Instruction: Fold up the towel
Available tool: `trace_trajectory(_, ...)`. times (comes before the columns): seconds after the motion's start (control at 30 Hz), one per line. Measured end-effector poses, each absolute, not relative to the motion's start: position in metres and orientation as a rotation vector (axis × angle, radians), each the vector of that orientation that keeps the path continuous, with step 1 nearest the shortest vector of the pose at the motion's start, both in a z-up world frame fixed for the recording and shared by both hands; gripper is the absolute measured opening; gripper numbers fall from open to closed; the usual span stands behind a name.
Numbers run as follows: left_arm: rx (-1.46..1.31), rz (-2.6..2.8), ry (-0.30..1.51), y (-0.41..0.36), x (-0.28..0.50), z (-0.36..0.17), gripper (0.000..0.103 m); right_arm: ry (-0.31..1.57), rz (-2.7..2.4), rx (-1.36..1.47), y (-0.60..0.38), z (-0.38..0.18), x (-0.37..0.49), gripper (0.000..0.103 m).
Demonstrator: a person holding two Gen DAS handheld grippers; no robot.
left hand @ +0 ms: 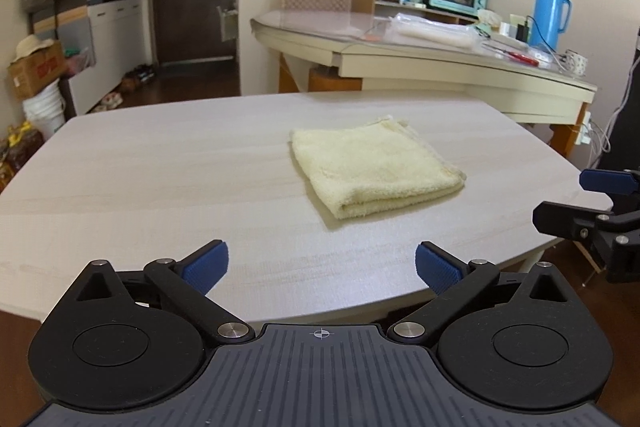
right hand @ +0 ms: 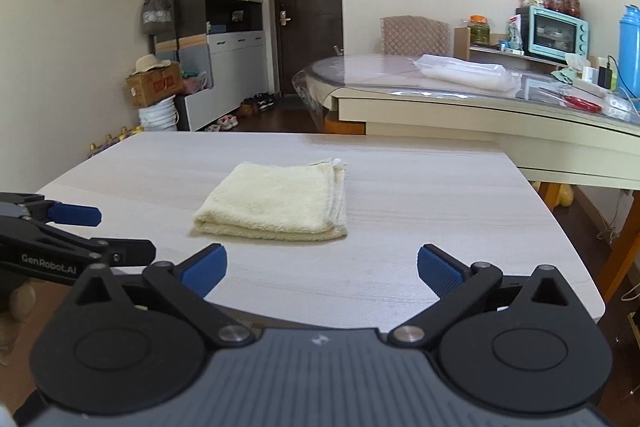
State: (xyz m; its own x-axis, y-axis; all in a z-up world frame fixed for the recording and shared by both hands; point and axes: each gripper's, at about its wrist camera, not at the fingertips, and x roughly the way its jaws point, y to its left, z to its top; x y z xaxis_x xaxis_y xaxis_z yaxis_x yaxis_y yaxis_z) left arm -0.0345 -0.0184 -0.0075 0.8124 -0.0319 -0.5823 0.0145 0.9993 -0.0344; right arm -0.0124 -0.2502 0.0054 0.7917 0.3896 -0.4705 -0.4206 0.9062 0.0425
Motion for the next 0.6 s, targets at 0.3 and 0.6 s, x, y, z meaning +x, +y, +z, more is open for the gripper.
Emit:
trace_trajectory(0.3, -0.059, -0.002, 0.61, -0.016, -0.039, 0.001, 0.103, 0.511, 0.427, -0.093, -0.238, 0.009, -0.019, 0.103)
trace_trajectory(0.6, -0.084, 0.017, 0.627, -0.019, -0.036, -0.004, 0.103, 0.521, 0.415, -0.092, -0.241, 0.007, -0.017, 0.103)
